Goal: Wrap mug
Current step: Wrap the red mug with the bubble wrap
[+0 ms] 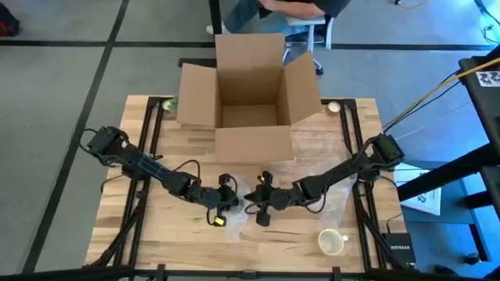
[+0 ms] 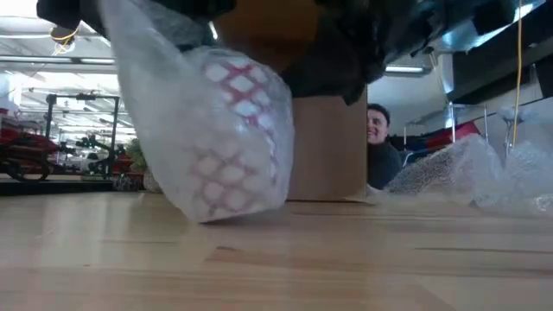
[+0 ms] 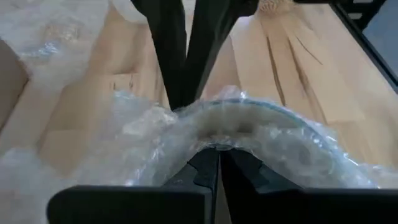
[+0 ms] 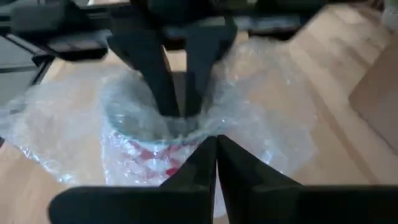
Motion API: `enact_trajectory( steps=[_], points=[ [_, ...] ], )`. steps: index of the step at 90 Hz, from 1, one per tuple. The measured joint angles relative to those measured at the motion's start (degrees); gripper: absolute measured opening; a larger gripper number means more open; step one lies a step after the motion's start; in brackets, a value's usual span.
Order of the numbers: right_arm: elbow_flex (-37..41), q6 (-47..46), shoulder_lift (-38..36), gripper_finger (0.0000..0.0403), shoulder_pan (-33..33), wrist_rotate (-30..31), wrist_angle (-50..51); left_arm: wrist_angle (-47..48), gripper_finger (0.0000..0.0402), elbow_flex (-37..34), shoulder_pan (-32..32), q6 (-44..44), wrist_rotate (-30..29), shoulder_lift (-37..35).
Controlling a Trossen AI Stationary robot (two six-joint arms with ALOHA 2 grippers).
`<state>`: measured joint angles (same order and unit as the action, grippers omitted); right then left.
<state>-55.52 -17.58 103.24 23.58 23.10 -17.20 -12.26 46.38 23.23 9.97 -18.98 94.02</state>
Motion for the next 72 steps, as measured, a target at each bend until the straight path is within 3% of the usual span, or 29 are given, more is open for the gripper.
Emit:
enact_trajectory(
  steps=[20, 30, 55, 72],
  points=[
    [-1.65, -1.98, -1.05, 0.0, 0.18, 2.31, 15.51, -0.39, 0.0, -0.06, 0.15, -0.03, 0.73, 0.07],
    [-2.44, -2.01, -1.62, 0.0, -0.8, 2.5, 17.76, -0.5, 0.0, -0.1, 0.43, -0.07, 0.85, 0.08],
    [-2.44, -3.71, 6.07, 0.0, 1.15, -2.54, 4.36, -1.09, 0.0, -0.17, 0.73, -0.13, 1.54, 0.11],
    [-7.28, -4.58, 11.03, 0.0, 3.2, -2.26, 4.34, -1.88, 0.0, -0.17, 0.92, -2.51, 5.86, 0.06]
  ],
)
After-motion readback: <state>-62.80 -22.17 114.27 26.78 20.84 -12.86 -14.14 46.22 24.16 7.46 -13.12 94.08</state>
